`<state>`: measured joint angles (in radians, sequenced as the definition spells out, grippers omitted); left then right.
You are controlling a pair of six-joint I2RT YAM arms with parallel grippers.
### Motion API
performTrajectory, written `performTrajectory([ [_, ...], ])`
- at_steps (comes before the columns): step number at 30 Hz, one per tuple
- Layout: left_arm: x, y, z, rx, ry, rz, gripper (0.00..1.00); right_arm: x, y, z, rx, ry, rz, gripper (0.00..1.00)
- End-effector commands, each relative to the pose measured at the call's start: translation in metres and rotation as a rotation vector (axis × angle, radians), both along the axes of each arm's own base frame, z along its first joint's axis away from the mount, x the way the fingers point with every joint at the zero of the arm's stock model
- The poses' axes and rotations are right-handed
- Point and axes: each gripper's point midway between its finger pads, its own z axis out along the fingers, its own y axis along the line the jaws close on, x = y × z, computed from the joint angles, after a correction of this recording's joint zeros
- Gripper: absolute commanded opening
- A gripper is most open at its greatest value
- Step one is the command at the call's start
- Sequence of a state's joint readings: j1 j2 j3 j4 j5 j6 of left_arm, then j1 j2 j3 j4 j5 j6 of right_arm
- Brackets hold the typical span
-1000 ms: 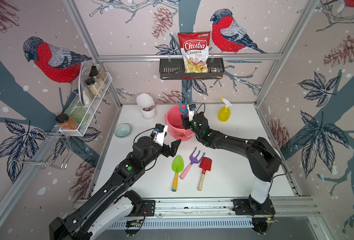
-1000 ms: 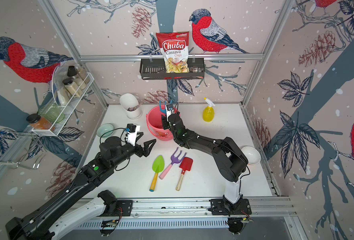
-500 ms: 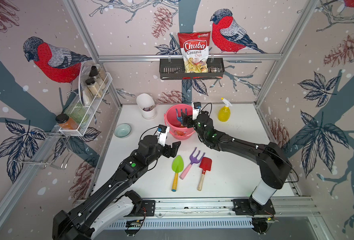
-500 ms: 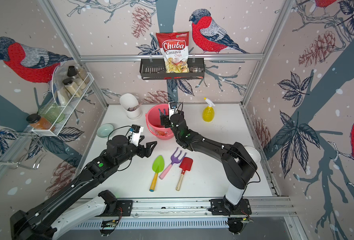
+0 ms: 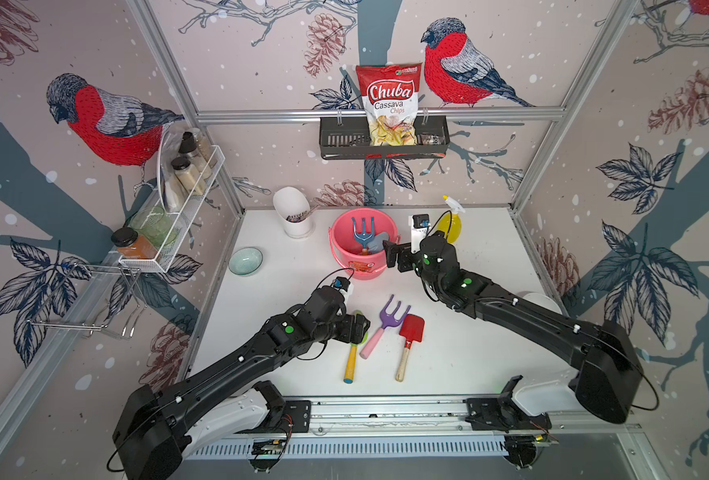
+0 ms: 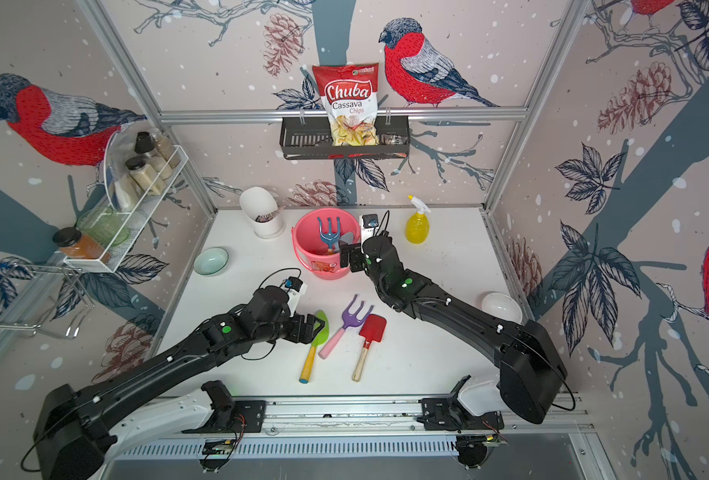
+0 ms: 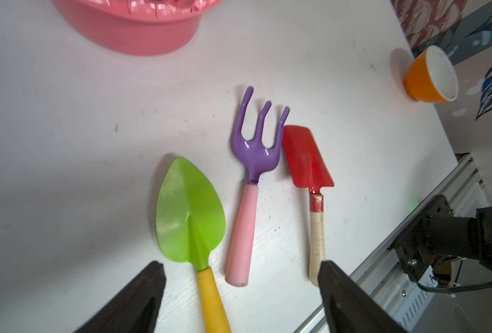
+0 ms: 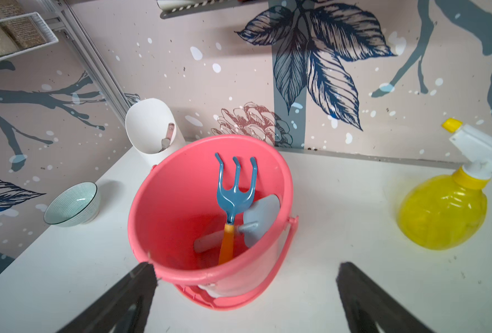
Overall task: Organize the gardening tools
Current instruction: Place the gardening tool in the container, then pick up the gardening tool from the center of the board.
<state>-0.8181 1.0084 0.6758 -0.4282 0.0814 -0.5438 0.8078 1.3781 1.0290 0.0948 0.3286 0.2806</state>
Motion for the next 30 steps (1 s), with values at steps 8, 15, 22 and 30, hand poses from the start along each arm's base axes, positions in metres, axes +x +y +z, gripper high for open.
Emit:
performTrajectory([
  [8,-0.034,0.013,-0.063,0.149,0.232,0.036,0.69,-0.036,-0.009,-0.023,0.152,0.223,0.111,1.0],
  [15,-0.046,0.014,-0.083,0.21,0.301,0.017,0.52,-0.042,-0.028,-0.02,0.19,0.216,0.086,1.0],
  [22,-0.053,0.017,-0.099,0.274,0.361,0.007,0.37,-0.038,-0.042,-0.018,0.21,0.214,0.066,1.0],
  [30,-0.053,0.01,-0.106,0.278,0.386,0.0,0.4,-0.034,-0.054,-0.02,0.226,0.219,0.051,1.0],
])
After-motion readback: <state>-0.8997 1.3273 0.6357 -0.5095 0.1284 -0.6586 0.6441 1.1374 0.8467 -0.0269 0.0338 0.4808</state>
